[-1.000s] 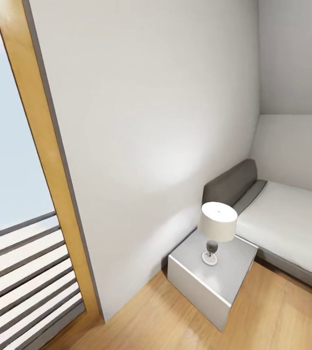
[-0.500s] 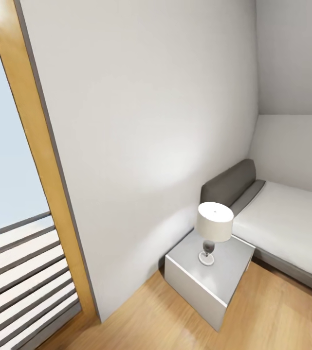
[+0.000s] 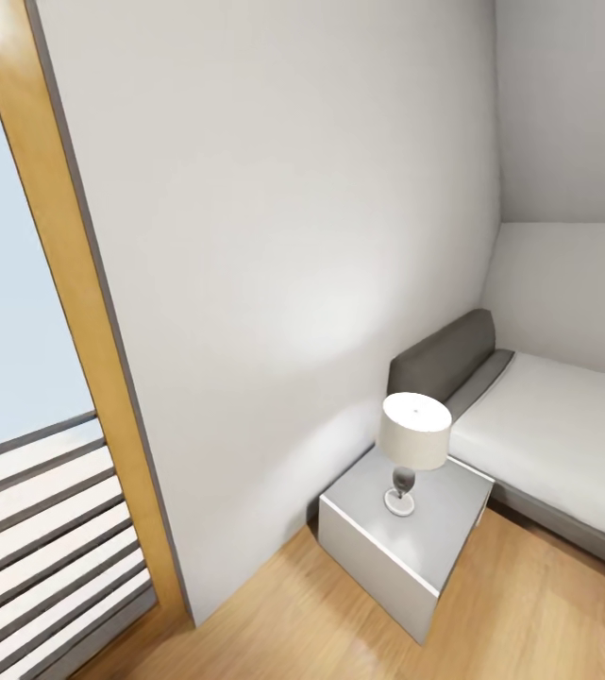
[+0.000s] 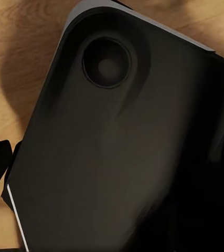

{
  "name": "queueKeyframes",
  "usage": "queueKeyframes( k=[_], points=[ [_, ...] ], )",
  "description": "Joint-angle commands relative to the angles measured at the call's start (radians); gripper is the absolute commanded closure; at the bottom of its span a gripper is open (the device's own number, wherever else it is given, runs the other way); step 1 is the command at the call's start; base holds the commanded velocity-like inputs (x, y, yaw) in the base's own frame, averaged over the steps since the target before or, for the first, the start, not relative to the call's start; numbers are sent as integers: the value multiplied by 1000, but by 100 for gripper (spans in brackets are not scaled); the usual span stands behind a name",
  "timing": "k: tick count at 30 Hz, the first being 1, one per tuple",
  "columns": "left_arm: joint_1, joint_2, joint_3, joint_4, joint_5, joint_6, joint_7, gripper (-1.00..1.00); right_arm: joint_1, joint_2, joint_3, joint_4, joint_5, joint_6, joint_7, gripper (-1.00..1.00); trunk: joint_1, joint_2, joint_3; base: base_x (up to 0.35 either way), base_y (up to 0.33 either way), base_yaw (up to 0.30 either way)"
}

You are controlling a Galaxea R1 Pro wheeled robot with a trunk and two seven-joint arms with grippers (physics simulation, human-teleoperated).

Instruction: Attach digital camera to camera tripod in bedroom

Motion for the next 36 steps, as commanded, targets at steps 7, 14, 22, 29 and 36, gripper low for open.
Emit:
queueKeyframes(
  k=[7,14,22,29,36],
  points=[
    [1,0,4,-2,5,0,0,-100,-1,0,3,1,4,2,3,-100,0,0,-1,0,-19,0],
    [1,1,4,-2,5,-1,0,-100,-1,0,3,1,4,3,2,-100,0,0,-1,0,-3,0],
    [0,1,4,-2,5,-1,0,-100,-1,0,3,1,4,3,3,-100,0,0,-1,0,27,0],
    [1,2,4,-2,5,0,0,-100,-1,0,3,1,4,3,2,-100,0,0,-1,0,232,0],
    [1,2,4,-2,5,0,0,-100,-1,0,3,1,4,2,2,-100,0,0,-1,0,91,0]
  ],
)
